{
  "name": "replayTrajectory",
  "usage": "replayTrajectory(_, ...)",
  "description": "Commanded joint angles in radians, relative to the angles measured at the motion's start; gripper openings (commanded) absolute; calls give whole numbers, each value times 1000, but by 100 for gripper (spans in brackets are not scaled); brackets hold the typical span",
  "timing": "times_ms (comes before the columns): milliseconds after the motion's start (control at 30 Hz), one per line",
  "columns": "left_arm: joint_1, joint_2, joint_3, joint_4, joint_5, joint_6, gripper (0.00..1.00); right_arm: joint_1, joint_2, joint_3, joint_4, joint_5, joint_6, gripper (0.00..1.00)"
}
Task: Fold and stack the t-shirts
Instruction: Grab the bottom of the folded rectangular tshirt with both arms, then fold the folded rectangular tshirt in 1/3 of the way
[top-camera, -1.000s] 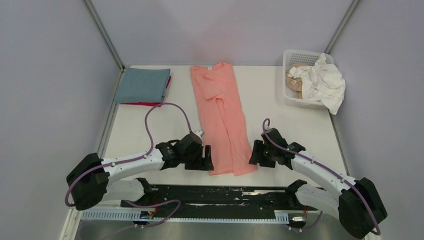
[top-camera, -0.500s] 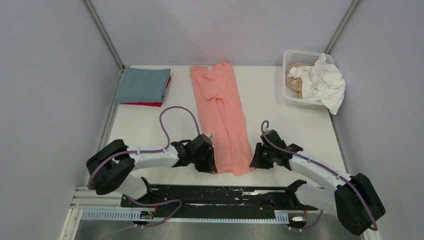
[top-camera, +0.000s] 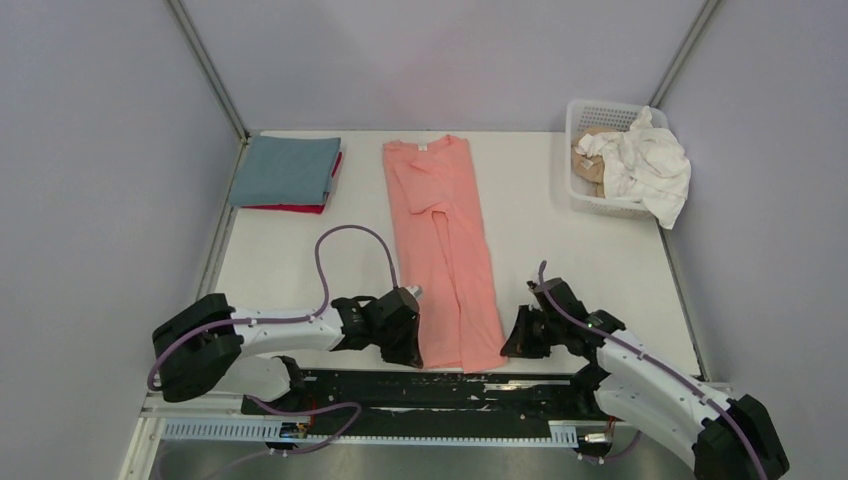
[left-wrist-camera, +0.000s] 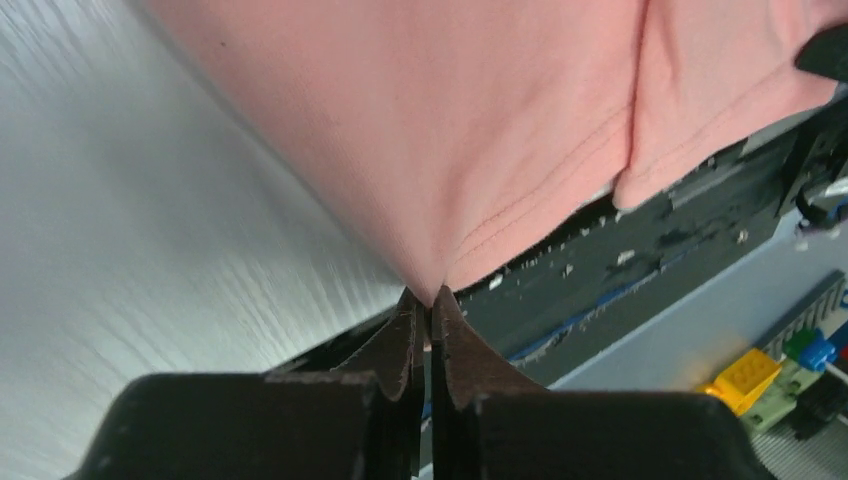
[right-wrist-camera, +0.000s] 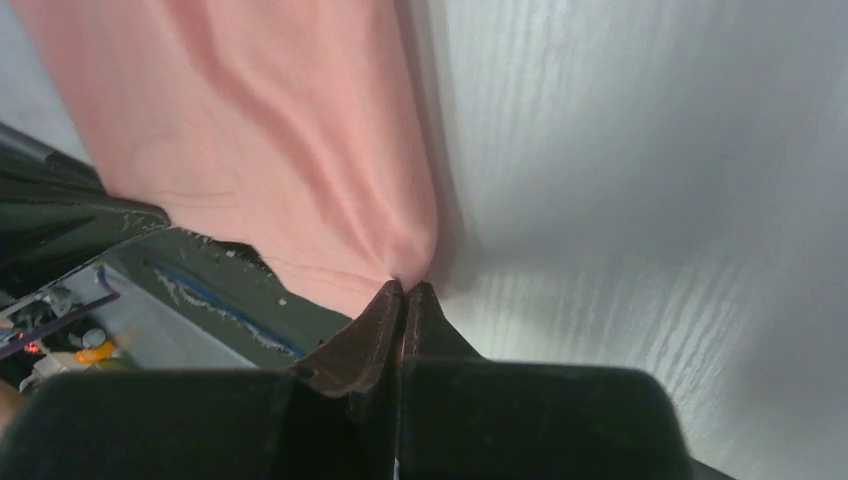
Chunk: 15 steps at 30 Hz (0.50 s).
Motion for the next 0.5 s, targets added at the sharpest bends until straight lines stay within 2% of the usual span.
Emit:
replayTrajectory(0,-33,-95,-19,-40,43,18,0,14,-136,17,-61,-98,13,0)
replayTrajectory(167,-4,-135,40,-36,43,84,0,15,-119,73,12,-77,26,0)
replayTrajectory(467,246,-107,125,26,92,174,0,8,136,291,181,76,22,0)
